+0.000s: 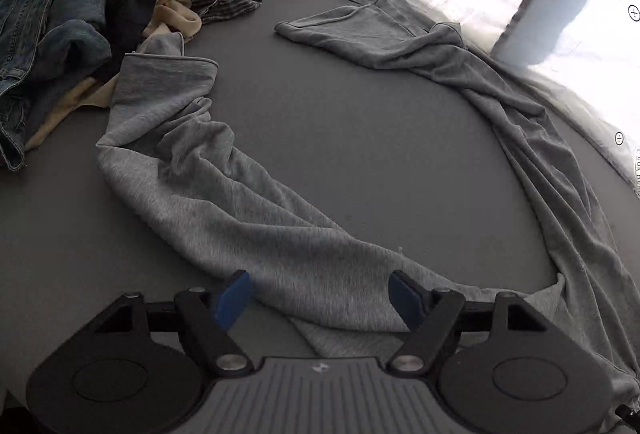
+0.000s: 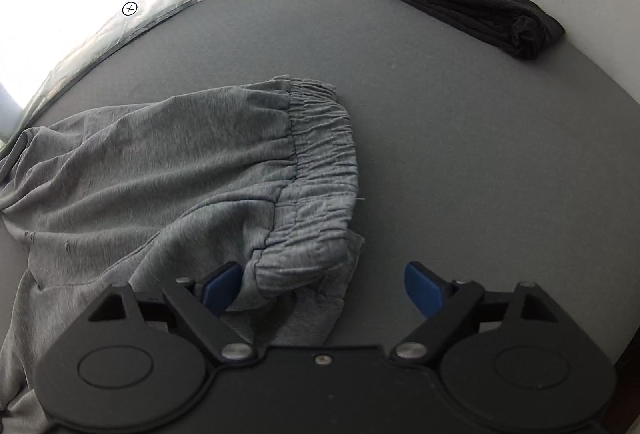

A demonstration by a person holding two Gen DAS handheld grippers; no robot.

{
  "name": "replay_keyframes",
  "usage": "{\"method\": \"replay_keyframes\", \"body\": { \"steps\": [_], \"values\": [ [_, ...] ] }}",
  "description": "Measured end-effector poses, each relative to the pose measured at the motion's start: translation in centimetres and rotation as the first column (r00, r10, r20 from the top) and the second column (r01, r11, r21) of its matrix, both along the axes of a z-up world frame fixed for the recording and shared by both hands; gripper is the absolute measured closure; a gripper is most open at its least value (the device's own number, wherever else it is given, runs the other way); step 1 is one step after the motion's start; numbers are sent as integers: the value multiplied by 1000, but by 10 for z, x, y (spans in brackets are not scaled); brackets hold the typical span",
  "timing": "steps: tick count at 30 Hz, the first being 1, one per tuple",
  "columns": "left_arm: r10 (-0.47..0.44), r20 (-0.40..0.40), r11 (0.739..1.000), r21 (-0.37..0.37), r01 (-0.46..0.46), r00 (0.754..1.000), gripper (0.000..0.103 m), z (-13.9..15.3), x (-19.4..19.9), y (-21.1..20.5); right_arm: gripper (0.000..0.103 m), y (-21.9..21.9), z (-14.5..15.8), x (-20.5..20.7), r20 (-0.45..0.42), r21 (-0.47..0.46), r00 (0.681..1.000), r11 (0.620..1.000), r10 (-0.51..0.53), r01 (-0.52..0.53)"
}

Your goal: Fold clothes

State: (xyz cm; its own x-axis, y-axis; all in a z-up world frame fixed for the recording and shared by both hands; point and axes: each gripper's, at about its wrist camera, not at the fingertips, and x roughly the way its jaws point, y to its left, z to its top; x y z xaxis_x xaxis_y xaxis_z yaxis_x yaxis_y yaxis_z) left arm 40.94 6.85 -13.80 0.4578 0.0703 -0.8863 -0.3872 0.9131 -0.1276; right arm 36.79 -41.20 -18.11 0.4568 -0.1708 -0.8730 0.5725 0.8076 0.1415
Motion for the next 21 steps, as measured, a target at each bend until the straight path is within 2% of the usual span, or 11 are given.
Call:
{"method": "replay_keyframes", "body": {
  "steps": [2, 5, 6, 7, 12, 16, 18, 20, 21],
  "values": [
    [-11, 22, 999, 40, 10, 1000, 26, 10, 2, -7, 33, 0, -5, 2, 27, 57, 1000, 998, 11, -13],
    [-10, 47, 997, 72, 7, 999, 26, 18, 3, -16, 64, -6, -5, 3, 59, 63, 998, 998, -12, 8],
    [-10, 56, 997, 79, 5, 998, 26, 20, 1, -18, 77, -12, -2, 1, 79, 54, 997, 998, -23, 19],
    [-8, 61, 996, 87, 3, 998, 26, 22, -2, -20, 81, -19, 1, -2, 99, 40, 994, 999, -41, 37],
    [15, 54, 993, 118, -21, 998, 26, 25, -20, -23, 93, -76, 25, -13, 162, -87, 978, 986, -130, 146],
    [59, 37, 991, 122, -63, 998, 26, 21, -34, -18, 94, -149, 50, -19, 205, -191, 950, 942, -236, 275],
    [86, 22, 989, 119, -88, 996, 26, 18, -36, -12, 94, -182, 61, -17, 215, -235, 935, 914, -283, 330],
    [113, 8, 989, 91, -113, 994, 26, 13, -36, -4, 91, -196, 69, -8, 184, -296, 935, 890, -303, 347],
    [125, 6, 990, 71, -125, 992, 26, 11, -34, 1, 84, -194, 73, -6, 183, -330, 938, 880, -295, 341]
  ]
}}
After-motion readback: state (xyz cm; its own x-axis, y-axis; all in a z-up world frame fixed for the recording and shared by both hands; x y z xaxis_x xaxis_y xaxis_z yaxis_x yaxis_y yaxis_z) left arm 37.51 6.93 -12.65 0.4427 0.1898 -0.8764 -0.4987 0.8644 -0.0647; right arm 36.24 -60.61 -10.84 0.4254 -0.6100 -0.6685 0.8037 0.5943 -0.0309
